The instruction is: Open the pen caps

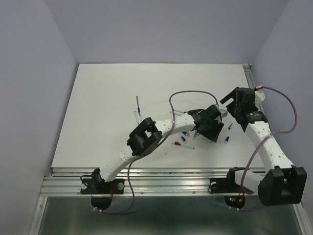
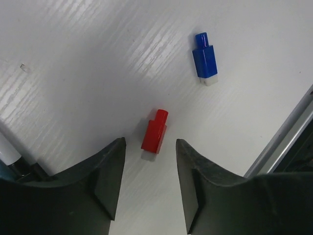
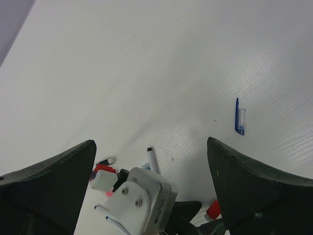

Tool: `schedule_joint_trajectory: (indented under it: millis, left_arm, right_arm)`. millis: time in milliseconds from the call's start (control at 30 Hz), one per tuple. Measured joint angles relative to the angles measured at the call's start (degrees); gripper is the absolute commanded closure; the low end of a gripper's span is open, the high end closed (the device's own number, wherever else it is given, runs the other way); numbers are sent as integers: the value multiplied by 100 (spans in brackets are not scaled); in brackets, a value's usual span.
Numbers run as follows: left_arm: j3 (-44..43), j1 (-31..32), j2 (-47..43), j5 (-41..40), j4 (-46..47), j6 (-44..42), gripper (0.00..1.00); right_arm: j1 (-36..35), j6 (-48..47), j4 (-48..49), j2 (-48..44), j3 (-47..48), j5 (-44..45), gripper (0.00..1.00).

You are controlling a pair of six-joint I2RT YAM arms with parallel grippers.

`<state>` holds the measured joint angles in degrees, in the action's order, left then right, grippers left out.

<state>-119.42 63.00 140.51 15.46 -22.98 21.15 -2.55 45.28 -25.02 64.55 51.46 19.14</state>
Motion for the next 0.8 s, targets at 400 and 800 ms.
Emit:
schedule_joint_trajectory:
  millis: [400,800]
  left_arm:
    - [942,-13,-817,-221,262,-55,20]
    - [4798,-752,-4409,-990,1414,188,15]
  right_arm:
    - [0,-116,-190,-199,0,-219,0]
    - [-7,-1102,-227,-455,-66,-2087,0]
